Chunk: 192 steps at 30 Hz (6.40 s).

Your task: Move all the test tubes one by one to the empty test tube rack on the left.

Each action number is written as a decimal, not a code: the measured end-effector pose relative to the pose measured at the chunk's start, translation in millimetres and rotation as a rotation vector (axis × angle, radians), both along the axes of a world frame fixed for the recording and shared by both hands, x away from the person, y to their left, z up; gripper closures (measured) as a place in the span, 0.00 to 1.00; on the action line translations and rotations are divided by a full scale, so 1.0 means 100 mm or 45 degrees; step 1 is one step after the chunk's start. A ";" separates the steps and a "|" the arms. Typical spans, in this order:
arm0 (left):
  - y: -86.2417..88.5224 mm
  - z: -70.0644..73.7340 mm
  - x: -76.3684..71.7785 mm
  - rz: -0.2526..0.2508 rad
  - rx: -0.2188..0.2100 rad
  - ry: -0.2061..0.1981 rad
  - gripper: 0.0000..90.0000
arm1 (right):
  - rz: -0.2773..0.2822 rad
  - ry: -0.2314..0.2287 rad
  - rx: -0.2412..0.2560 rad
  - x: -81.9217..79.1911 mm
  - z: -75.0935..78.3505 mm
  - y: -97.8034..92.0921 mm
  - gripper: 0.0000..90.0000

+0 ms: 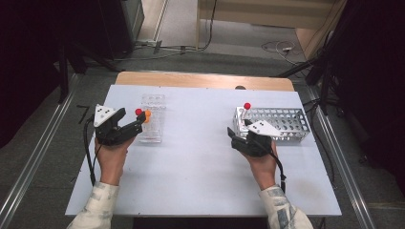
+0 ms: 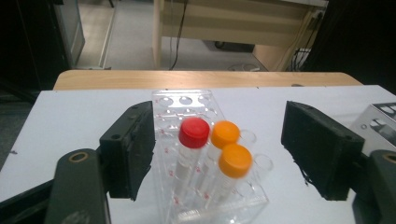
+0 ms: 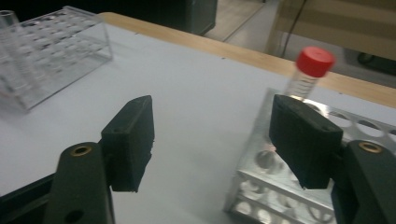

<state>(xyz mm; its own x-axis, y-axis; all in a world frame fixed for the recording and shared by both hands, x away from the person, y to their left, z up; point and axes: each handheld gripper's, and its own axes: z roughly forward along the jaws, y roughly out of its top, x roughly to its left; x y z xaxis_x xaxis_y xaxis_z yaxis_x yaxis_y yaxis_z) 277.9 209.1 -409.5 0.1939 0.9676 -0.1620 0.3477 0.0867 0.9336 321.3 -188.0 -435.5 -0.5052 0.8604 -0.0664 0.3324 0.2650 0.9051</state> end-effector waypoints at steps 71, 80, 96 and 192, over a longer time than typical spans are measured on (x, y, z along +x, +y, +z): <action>-0.70 -0.03 -0.27 -0.281 0.072 -0.015 0.23 | 0.321 -0.053 0.047 -0.21 0.12 0.80 0.79; -0.78 -0.04 -0.29 -0.355 0.082 -0.023 0.32 | 0.395 0.003 0.038 -0.26 -0.09 1.12 0.79; -0.90 -0.11 -0.31 -0.456 0.159 0.002 0.72 | 0.500 0.024 0.021 -0.41 -0.15 1.41 0.79; 0.04 -0.27 -0.27 -0.004 0.093 0.047 0.24 | 0.319 0.098 -0.037 -0.28 -0.21 0.36 0.35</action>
